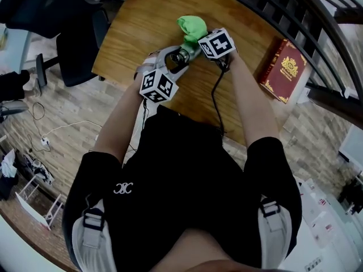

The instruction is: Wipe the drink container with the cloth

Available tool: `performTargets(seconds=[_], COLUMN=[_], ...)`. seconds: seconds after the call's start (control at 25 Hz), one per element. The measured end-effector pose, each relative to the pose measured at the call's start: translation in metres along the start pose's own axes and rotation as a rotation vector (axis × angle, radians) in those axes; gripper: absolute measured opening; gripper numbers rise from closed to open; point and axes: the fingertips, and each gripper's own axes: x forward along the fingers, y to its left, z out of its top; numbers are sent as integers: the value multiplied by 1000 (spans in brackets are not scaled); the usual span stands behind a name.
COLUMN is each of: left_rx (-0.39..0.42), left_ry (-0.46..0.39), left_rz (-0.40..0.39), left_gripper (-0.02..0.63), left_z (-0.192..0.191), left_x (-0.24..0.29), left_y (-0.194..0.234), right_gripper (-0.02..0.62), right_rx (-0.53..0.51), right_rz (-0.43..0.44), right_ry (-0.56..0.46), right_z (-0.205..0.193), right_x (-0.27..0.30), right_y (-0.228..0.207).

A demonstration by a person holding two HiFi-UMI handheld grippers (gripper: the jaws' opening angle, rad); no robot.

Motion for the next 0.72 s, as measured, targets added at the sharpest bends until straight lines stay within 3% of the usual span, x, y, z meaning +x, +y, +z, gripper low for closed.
performTargets(seconds=[0.16, 0.44, 0.72], left_rx=[-82, -302, -305], left_ry=[-9, -12, -19], left_rz=[6, 42, 37], left_gripper=[314, 314, 314], left_z=[-3, -2, 1], left_x=[4, 5, 6], left_y=[7, 26, 29], right_gripper=[54, 54, 54], right_rx=[-46, -125, -235], right_rz=[-14, -56, -18], right_ry=[54, 11, -96], right_z=[-21, -25, 7], right_x=[-4, -26, -58], right_y=[-1, 23, 64])
